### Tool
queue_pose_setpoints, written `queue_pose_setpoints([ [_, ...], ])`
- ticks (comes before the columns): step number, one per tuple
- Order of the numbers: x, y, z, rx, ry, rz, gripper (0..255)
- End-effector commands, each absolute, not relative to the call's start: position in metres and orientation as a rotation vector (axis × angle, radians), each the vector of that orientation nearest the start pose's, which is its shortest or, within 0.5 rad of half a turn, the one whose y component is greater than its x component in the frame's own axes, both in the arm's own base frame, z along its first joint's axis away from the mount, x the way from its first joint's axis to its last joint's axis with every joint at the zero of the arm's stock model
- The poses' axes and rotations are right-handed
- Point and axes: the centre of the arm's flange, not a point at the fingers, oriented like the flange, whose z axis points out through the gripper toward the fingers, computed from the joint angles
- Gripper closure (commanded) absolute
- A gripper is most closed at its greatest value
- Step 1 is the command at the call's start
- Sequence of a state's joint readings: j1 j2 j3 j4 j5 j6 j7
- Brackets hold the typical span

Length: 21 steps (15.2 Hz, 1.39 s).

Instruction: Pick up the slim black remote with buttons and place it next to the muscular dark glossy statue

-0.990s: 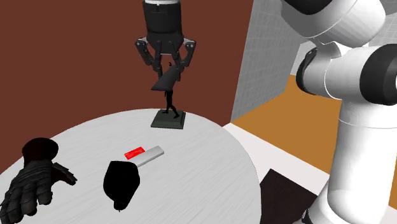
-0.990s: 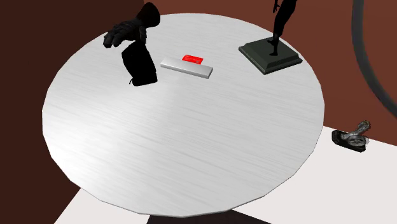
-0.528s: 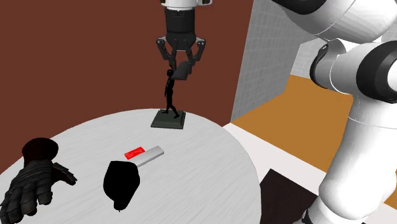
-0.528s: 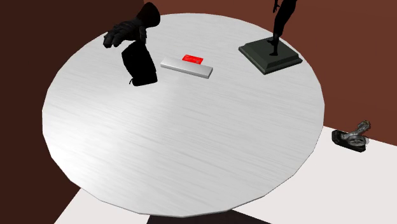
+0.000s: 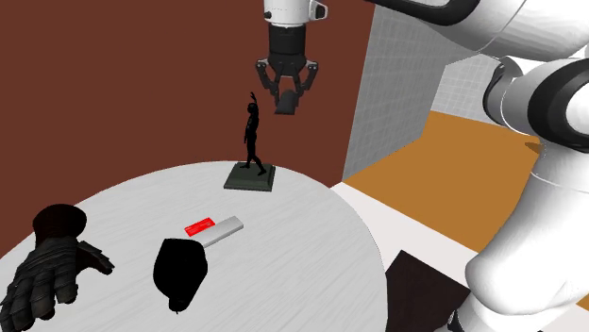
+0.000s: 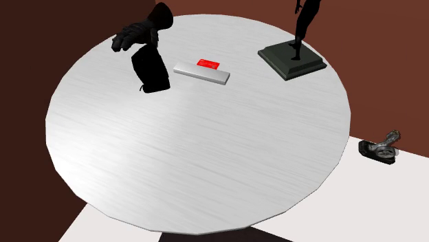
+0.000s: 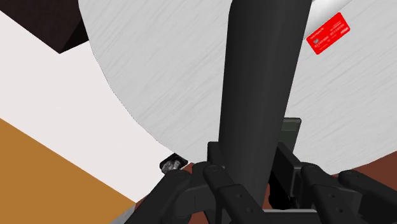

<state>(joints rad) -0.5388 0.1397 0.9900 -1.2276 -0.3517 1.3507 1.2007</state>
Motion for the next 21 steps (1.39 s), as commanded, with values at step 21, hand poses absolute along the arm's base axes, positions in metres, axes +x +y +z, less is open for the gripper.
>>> queue_pose_setpoints([
  [21, 0.531, 0.156, 0.604, -2.966, 1.325, -0.314, 255],
])
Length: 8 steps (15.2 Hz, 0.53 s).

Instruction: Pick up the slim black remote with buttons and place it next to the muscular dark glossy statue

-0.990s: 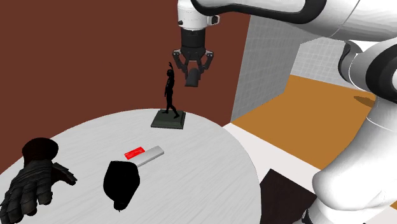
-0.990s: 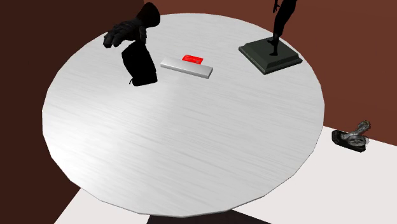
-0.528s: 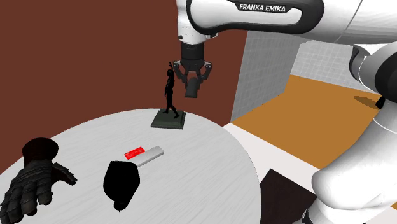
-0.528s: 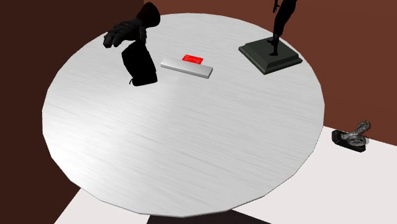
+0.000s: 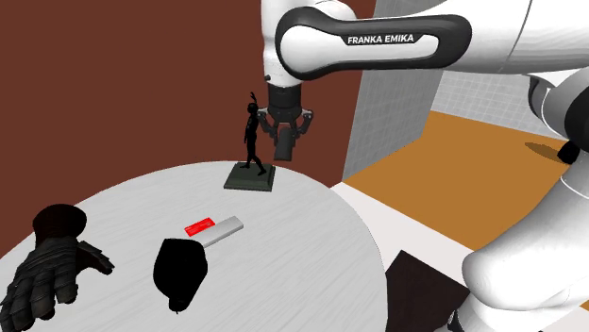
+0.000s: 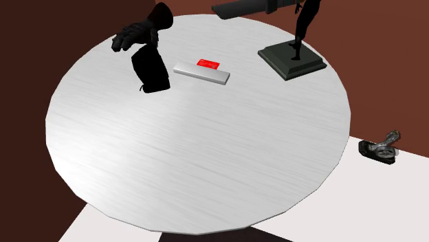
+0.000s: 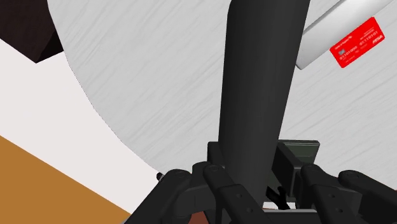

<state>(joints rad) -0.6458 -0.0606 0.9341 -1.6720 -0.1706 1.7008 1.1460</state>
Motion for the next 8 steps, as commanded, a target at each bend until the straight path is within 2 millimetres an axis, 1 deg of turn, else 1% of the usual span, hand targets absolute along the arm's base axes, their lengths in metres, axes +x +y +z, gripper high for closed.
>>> queue_pose_setpoints([
  [1, 0.531, 0.156, 0.599, -2.966, 1.325, -0.314, 255],
  [8, 0.531, 0.156, 0.562, -2.966, 1.325, -0.314, 255],
])
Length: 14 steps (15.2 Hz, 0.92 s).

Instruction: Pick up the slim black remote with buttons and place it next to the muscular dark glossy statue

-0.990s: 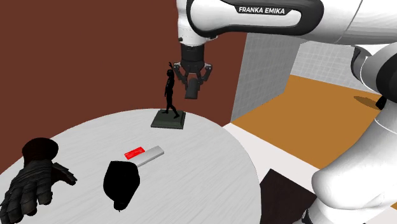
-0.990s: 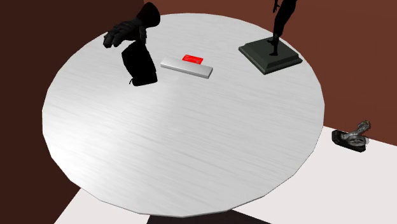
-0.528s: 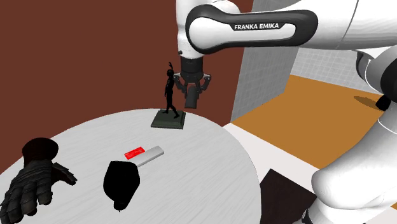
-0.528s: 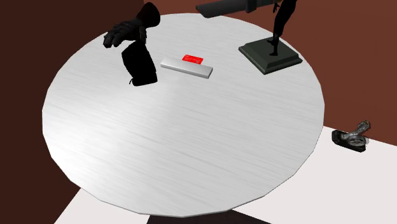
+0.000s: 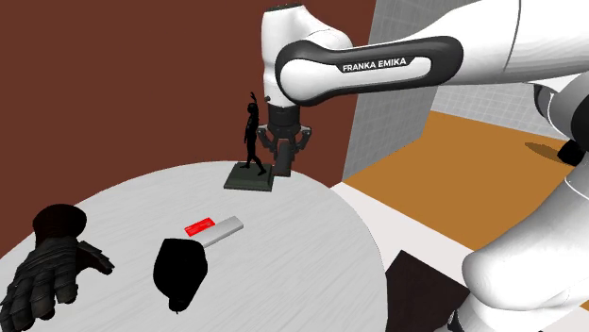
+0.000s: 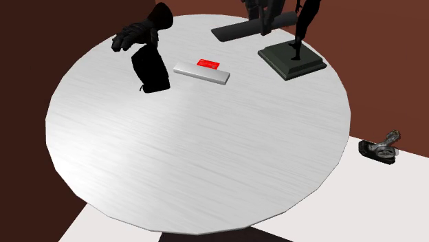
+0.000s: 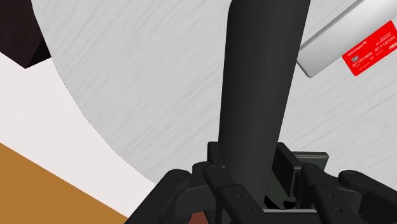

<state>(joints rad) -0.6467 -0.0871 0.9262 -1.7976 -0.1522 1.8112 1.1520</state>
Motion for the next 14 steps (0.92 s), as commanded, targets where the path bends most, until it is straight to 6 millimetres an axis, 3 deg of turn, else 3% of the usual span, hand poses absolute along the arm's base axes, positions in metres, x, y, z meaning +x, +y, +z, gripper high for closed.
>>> queue_pose_setpoints([
  [1, 0.531, 0.156, 0.557, -2.966, 1.325, -0.314, 255],
  [14, 0.531, 0.156, 0.488, -2.966, 1.325, -0.314, 255],
])
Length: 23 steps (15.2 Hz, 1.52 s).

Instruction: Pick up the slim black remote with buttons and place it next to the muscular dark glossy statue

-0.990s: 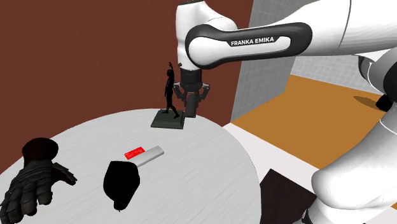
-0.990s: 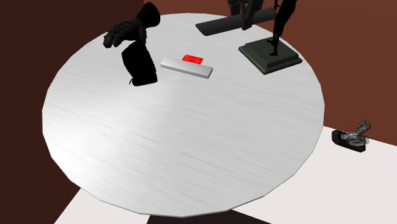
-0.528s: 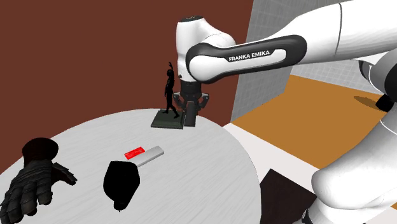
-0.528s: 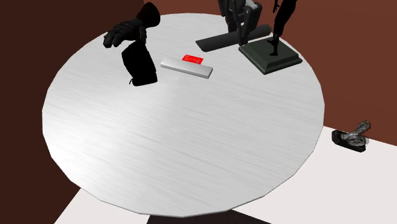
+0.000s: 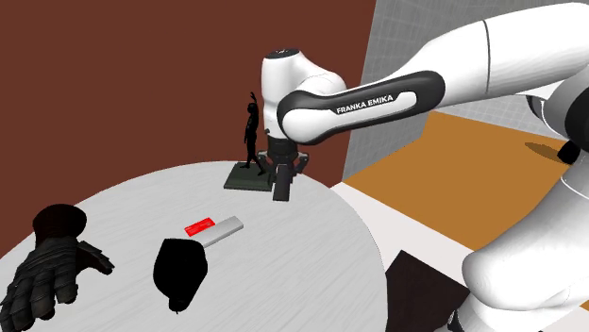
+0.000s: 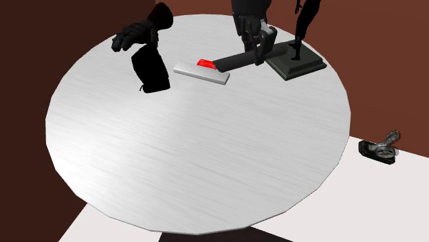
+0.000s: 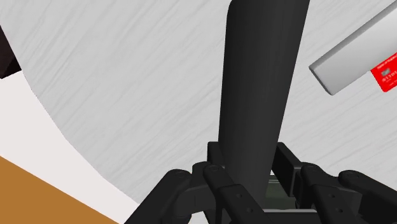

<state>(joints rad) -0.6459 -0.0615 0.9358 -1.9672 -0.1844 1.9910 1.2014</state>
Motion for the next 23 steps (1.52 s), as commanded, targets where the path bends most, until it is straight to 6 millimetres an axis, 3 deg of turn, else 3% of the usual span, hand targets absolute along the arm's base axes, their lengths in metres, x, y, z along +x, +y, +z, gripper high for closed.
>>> queue_pose_setpoints([
  [1, 0.531, 0.156, 0.483, -2.966, 1.325, -0.314, 255],
  [23, 0.531, 0.156, 0.367, -2.966, 1.325, -0.314, 255],
])
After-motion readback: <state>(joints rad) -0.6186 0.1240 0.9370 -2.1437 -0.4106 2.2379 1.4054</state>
